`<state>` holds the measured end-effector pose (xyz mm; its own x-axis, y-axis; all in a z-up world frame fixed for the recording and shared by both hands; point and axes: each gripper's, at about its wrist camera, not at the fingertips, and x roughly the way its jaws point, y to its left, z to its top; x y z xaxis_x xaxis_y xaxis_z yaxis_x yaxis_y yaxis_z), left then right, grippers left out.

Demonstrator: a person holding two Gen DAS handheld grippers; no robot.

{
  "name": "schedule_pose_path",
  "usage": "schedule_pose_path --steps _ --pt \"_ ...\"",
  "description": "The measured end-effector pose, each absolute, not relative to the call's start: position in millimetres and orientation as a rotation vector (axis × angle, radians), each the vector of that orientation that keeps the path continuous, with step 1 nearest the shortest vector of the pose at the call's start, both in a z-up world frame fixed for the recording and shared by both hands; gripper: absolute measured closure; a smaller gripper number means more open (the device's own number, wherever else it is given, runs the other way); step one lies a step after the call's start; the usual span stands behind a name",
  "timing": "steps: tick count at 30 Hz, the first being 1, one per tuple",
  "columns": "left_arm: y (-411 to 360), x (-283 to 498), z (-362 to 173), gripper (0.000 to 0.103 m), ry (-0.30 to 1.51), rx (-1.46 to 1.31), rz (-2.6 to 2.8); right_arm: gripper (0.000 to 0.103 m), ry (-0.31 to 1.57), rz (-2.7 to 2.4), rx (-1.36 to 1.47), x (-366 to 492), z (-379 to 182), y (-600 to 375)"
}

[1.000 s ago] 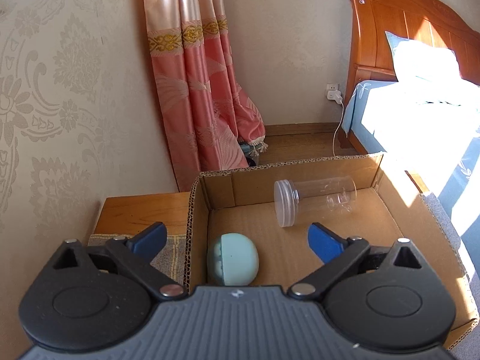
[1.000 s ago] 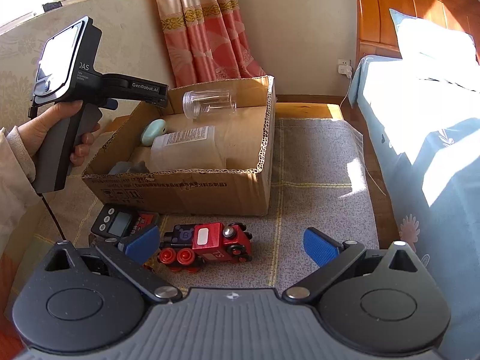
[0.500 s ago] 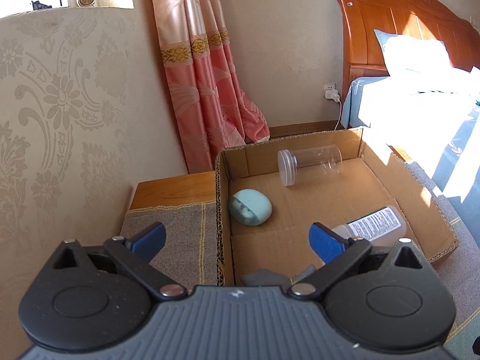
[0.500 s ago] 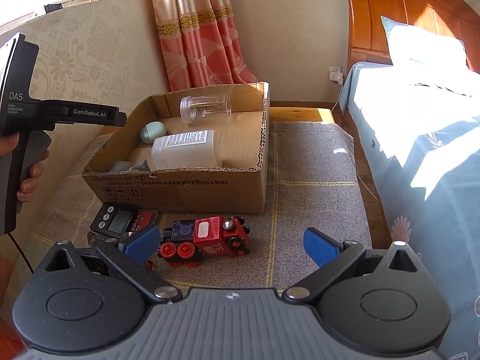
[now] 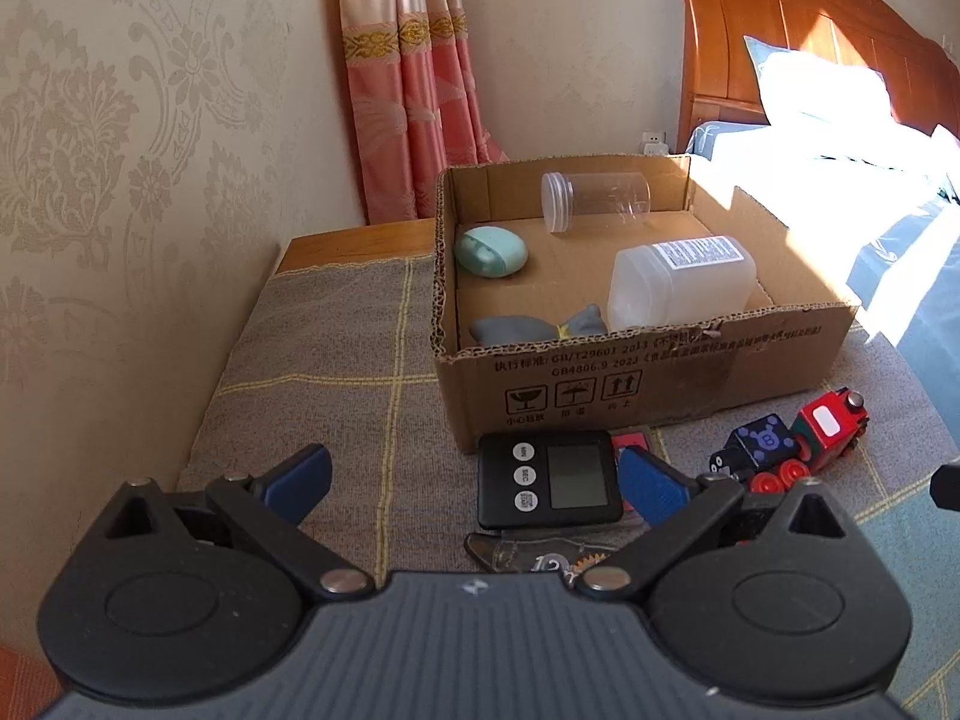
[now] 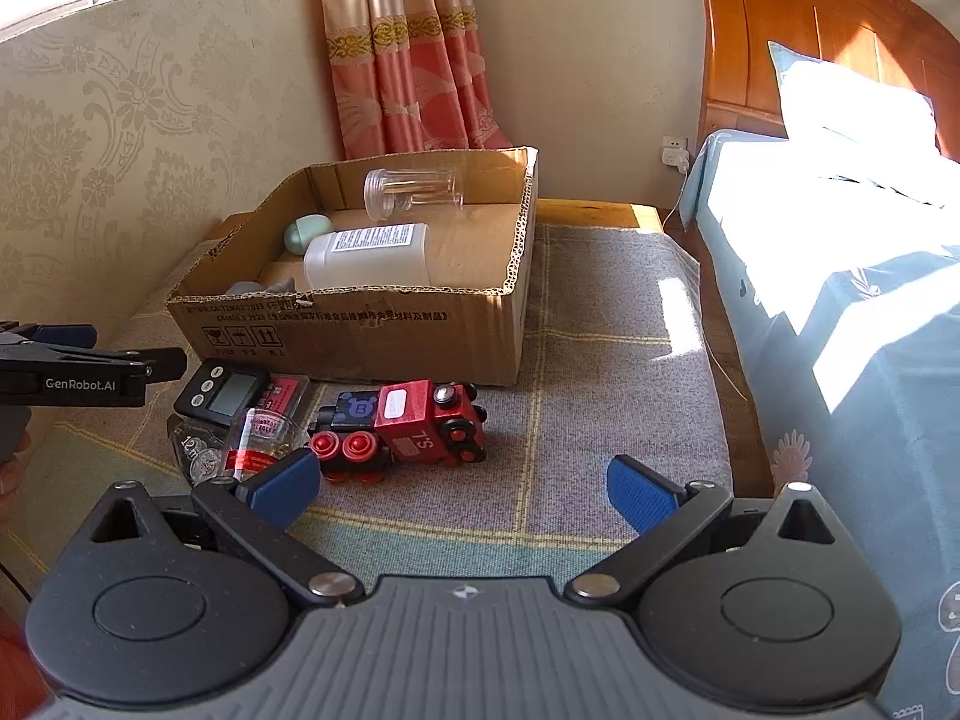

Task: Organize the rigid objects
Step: 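Move both tools back toward the black timer and red toy train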

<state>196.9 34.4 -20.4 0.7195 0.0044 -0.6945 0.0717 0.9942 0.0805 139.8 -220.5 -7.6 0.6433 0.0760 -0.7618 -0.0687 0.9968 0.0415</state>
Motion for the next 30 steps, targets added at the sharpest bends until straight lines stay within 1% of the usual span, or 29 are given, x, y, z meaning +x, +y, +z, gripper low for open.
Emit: schedule_pose_path --steps 5,9,14,20,24,30 --pt "39 175 -34 0.002 0.804 0.104 -0.044 0.000 0.869 0.082 0.025 144 -13 -225" --pt "37 161 -37 0.002 0.818 0.125 -0.060 0.000 0.864 0.055 0.028 166 -22 -227" --pt "39 146 -25 0.002 0.836 0.129 -0.109 0.000 0.860 0.013 0.036 200 -31 -227" --pt "44 135 -9 0.002 0.810 0.174 -0.119 0.000 0.906 -0.018 0.017 232 -53 -224" --pt "48 135 -14 0.002 0.815 0.153 -0.129 0.000 0.930 -0.017 0.004 226 -57 -226" --pt "47 139 -31 0.002 0.846 0.142 -0.139 0.000 0.941 -0.022 -0.011 193 -56 -233"
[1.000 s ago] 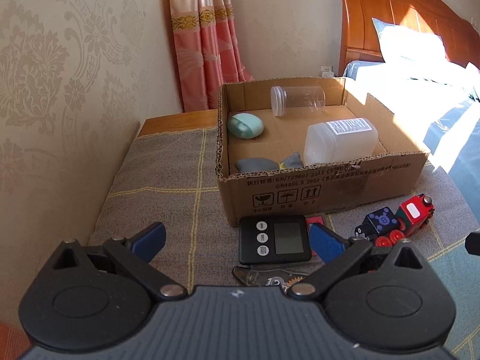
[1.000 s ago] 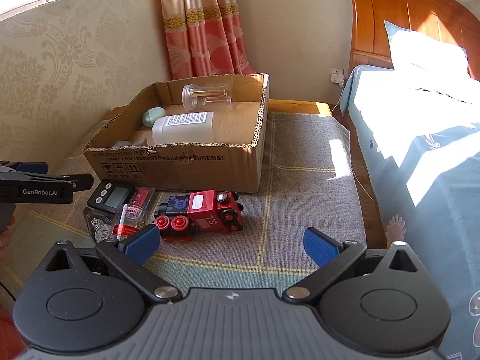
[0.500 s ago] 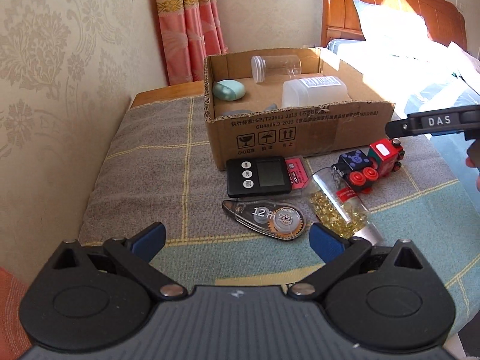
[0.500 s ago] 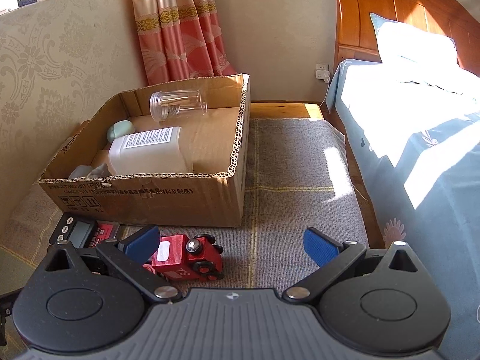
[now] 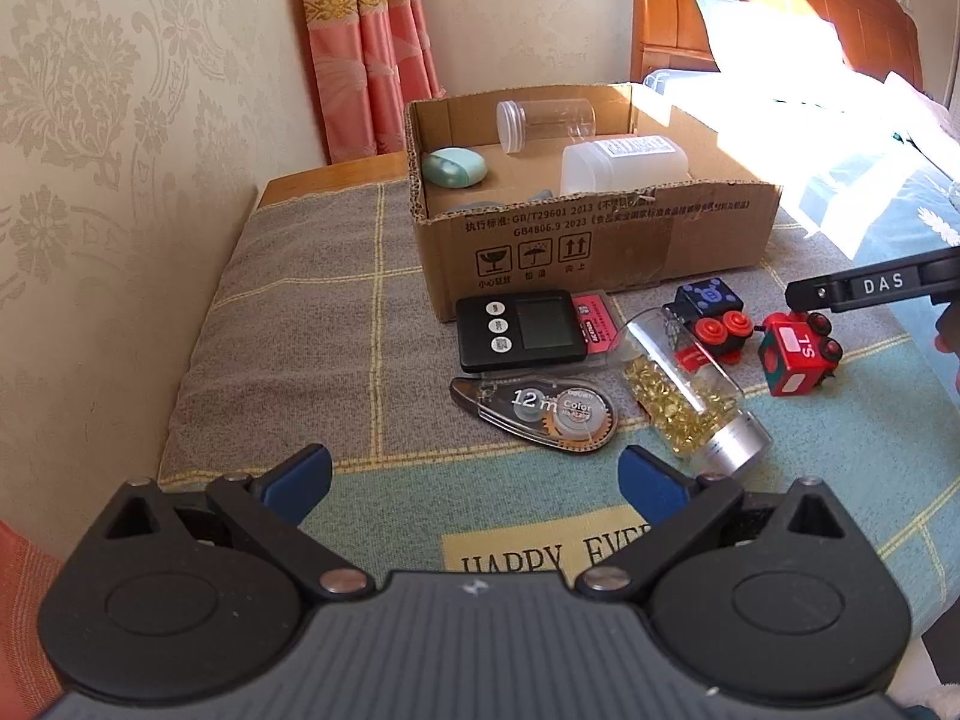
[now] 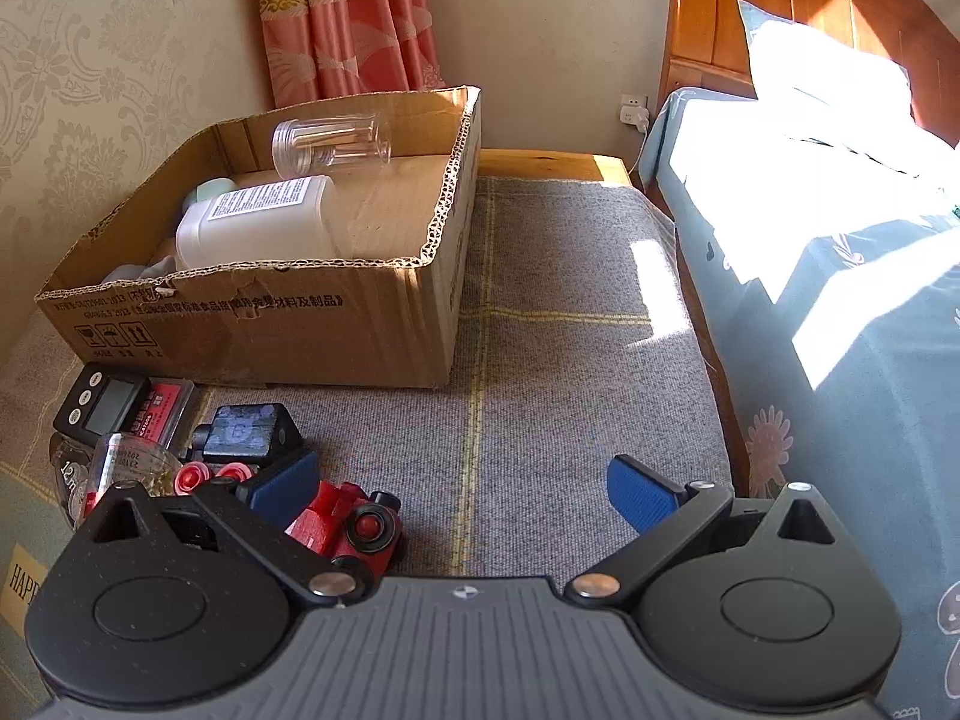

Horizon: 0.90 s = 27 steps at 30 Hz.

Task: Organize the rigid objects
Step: 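Move the right tool to the red S.L toy train while the left tool grasps the clear tape dispenser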

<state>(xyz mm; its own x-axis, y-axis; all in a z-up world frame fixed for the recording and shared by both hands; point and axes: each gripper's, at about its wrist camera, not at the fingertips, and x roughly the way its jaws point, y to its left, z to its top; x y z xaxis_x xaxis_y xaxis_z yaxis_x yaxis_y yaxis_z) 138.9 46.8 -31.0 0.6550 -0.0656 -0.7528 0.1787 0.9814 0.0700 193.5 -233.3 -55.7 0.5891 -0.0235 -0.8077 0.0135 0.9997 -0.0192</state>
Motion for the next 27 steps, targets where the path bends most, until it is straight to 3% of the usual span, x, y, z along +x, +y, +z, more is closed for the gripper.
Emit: schedule_pose_path --steps 22,27 --pt "40 162 -81 0.002 0.938 0.138 -0.270 0.000 0.972 0.044 -0.114 158 -85 -216" --pt "44 165 -85 0.000 0.882 0.129 -0.294 0.000 0.955 0.041 -0.112 155 -85 -217"
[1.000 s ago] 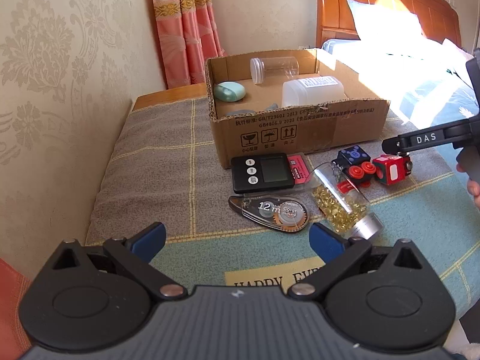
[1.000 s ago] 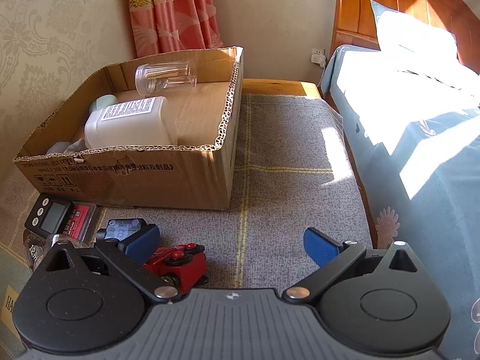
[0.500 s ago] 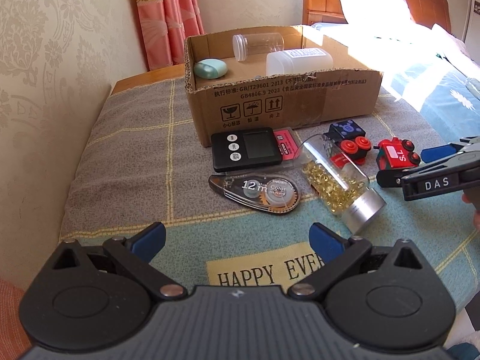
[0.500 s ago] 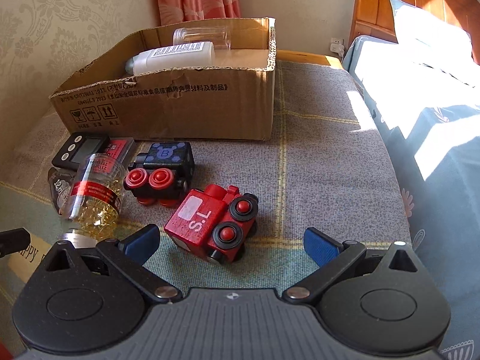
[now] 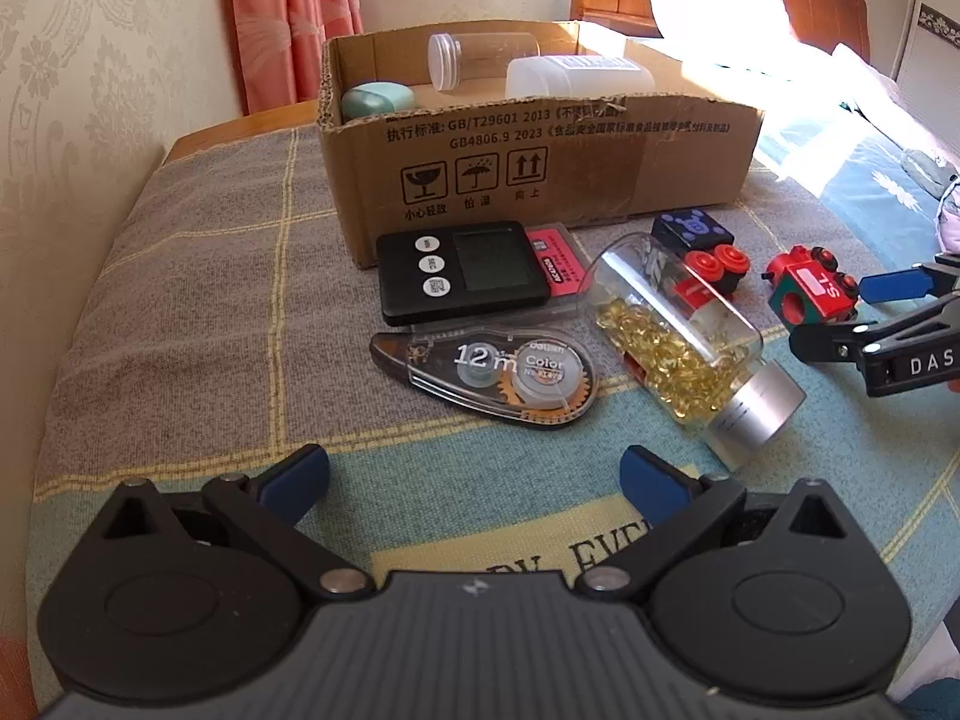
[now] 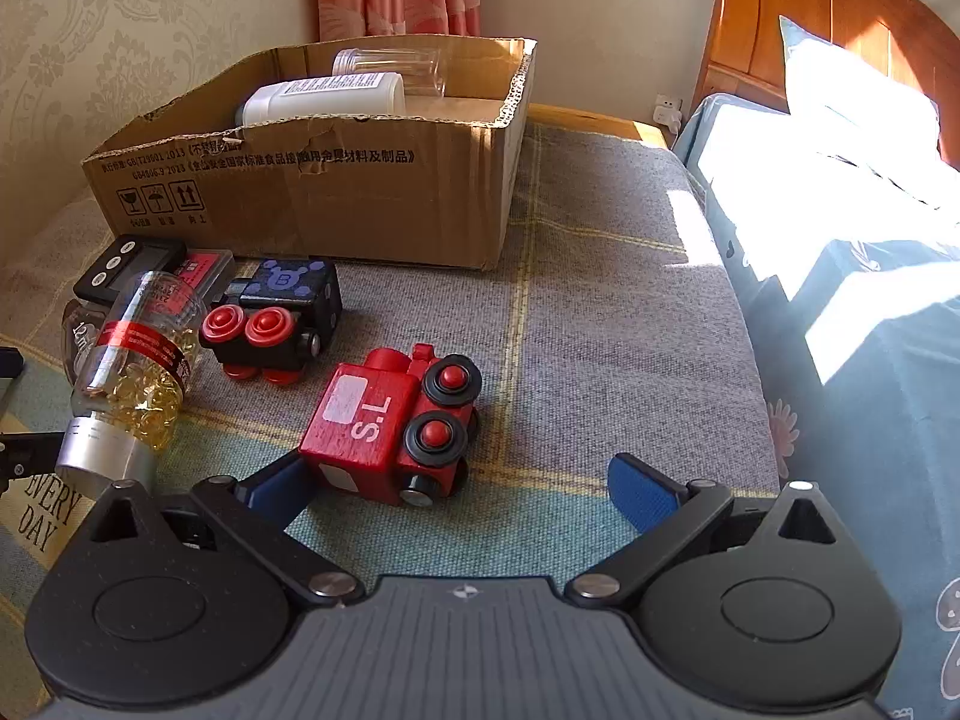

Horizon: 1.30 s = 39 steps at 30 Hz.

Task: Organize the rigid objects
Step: 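Move the right tool to the red S.L toy train while the left tool grasps the clear tape dispenser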

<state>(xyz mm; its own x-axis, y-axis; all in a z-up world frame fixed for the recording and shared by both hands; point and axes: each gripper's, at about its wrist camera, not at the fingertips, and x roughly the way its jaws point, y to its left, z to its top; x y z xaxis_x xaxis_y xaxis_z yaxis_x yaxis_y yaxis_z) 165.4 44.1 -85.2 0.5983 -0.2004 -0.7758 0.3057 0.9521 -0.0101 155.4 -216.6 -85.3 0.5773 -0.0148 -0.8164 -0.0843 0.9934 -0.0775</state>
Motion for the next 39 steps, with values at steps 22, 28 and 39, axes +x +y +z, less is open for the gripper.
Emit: schedule_pose_path --steps 22,28,39 --pt "45 199 -93 0.000 0.783 0.150 -0.363 0.000 0.924 0.033 -0.109 148 -85 -216" --pt "41 198 -93 0.000 0.769 0.174 -0.380 0.000 0.919 0.033 -0.109 149 -84 -215" --pt "41 191 -89 0.013 0.781 0.153 -0.383 0.000 0.907 0.080 -0.127 148 -85 -204"
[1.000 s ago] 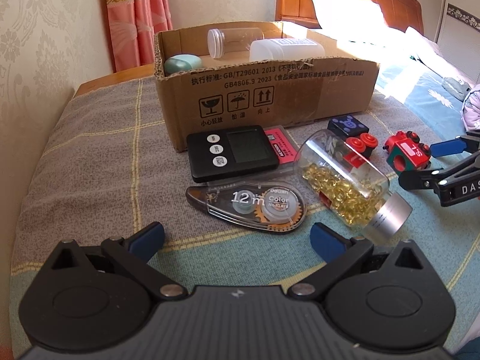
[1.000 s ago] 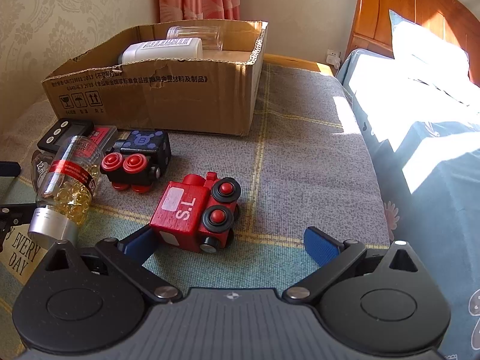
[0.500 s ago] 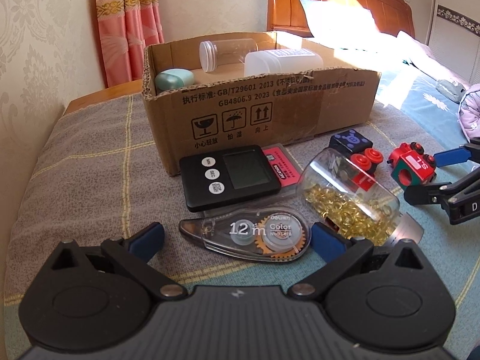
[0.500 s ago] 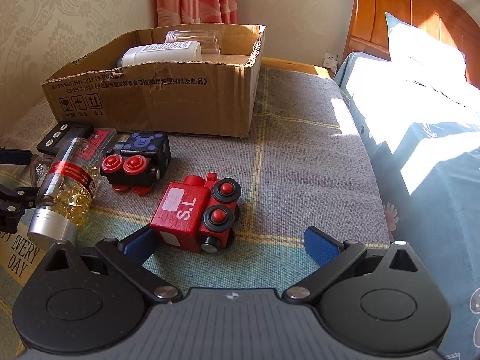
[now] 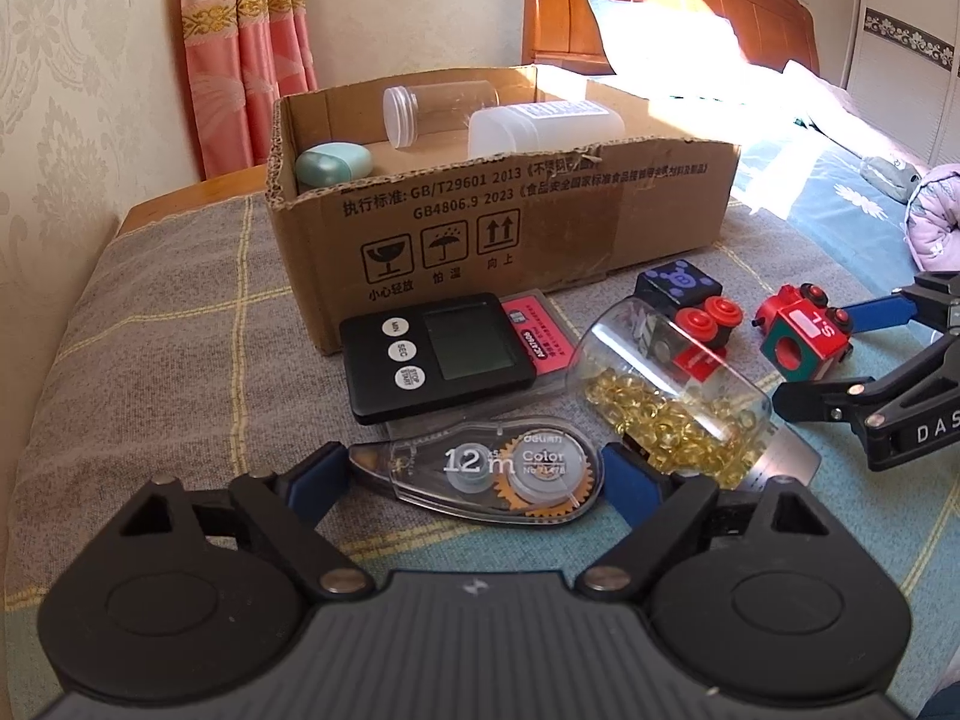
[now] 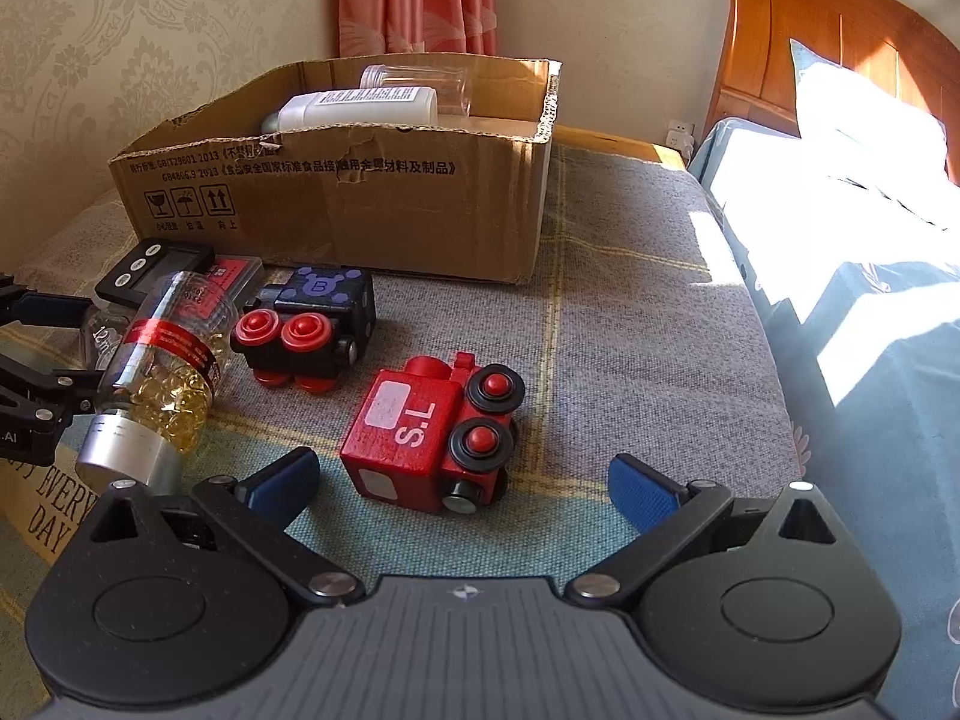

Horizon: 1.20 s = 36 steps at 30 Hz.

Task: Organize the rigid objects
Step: 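Move the right tool to the red S.L toy train while the left tool grasps the clear tape dispenser, then close the right tool on the red S.L toy train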

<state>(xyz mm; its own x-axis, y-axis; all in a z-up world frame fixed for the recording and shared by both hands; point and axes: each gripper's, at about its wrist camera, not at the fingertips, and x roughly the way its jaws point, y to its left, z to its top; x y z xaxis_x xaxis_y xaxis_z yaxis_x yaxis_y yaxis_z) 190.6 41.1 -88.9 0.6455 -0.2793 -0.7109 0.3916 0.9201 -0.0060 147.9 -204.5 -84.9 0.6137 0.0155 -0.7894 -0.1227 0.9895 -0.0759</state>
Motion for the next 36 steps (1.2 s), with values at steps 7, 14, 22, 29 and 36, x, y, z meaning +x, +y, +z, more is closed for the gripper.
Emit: schedule_pose_path --steps 7,14,22,29,36 --pt "55 182 -86 0.013 0.822 0.113 -0.279 0.000 0.898 0.078 -0.125 150 -86 -198" --pt "58 181 -86 0.012 0.808 0.132 -0.310 0.000 0.899 0.080 -0.126 154 -87 -196" --pt "61 181 -88 0.012 0.806 0.146 -0.352 0.000 0.906 0.006 -0.098 153 -85 -215" --pt "64 186 -88 0.009 0.801 0.165 -0.385 0.005 0.891 0.001 -0.126 153 -84 -211" --pt "60 181 -88 0.009 0.809 0.147 -0.347 0.013 0.882 0.036 -0.114 155 -83 -203"
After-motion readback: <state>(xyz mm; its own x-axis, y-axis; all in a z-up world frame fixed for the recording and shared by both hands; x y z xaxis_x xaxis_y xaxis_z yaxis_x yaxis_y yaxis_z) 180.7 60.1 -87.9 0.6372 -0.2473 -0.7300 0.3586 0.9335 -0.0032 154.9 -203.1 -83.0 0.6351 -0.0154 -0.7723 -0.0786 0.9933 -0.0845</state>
